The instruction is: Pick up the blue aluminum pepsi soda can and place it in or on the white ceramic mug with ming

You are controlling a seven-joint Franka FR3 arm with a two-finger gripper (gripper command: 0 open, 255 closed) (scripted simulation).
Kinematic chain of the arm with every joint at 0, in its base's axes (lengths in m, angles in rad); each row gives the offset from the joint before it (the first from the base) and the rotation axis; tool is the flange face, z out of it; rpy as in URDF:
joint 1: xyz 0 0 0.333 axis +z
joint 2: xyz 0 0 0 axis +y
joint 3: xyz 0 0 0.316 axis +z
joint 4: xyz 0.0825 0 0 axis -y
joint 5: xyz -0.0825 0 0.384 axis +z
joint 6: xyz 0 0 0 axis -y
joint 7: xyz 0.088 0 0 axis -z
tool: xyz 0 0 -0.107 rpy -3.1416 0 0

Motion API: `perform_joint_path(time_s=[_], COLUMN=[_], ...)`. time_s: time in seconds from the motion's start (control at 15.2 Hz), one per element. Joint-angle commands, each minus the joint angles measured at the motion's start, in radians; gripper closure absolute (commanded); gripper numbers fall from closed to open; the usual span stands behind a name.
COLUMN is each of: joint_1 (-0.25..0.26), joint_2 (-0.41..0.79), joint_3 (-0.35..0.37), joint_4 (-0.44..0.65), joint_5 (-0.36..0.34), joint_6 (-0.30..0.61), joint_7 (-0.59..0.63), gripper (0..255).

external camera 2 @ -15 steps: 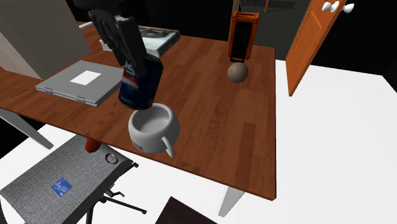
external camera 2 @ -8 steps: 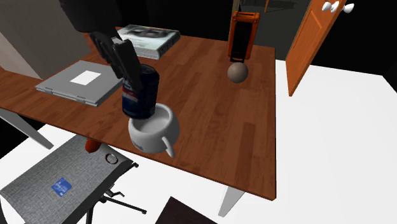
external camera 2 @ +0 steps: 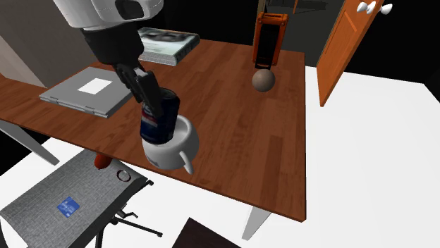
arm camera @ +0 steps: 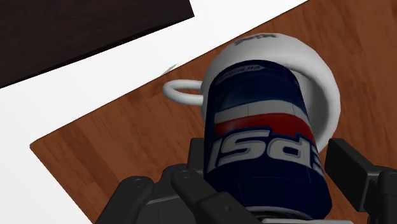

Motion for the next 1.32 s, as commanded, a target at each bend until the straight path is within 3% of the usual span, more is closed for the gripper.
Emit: perform_joint_path(time_s=[0.0, 0.26, 0.79, 0.86, 1.19, 1.25], joint_1=[0.000, 0.000, 0.001, 0.001, 0.001, 0.001], joint_2=[0.010, 0.034, 0.034, 0.033, 0.034, 0.020], joint_3=[0.003, 0.008, 0.007, 0.007, 0.007, 0.006], joint_4=[-0.018, -0.051, -0.051, -0.053, -0.051, -0.029], joint_5=[-0.007, -0.023, -0.023, -0.023, -0.023, -0.013], joint_6=[0.027, 0.078, 0.078, 0.080, 0.078, 0.045], joint_7=[0.007, 0.023, 0.023, 0.023, 0.023, 0.016], gripper=[255, 255, 255, 0, 0, 0])
